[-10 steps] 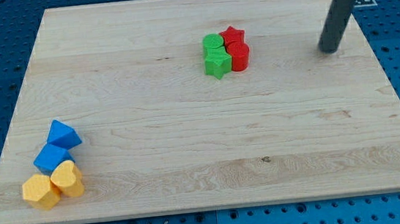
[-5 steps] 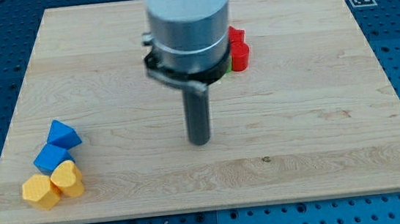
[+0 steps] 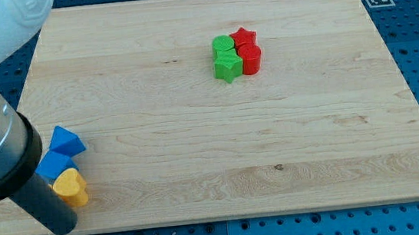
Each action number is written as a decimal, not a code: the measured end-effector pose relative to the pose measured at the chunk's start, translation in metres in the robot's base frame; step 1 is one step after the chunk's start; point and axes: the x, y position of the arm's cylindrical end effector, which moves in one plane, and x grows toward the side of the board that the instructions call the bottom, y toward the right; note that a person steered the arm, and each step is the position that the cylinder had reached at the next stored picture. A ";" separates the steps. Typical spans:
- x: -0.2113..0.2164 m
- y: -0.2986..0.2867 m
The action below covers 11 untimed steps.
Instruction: Push the yellow hexagon to the center left
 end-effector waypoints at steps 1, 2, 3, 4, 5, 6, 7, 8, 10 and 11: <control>-0.001 -0.010; -0.001 -0.036; -0.001 -0.038; -0.001 -0.026; -0.008 -0.025; -0.011 -0.025; -0.010 -0.025; -0.010 -0.025; -0.035 -0.041; -0.034 -0.041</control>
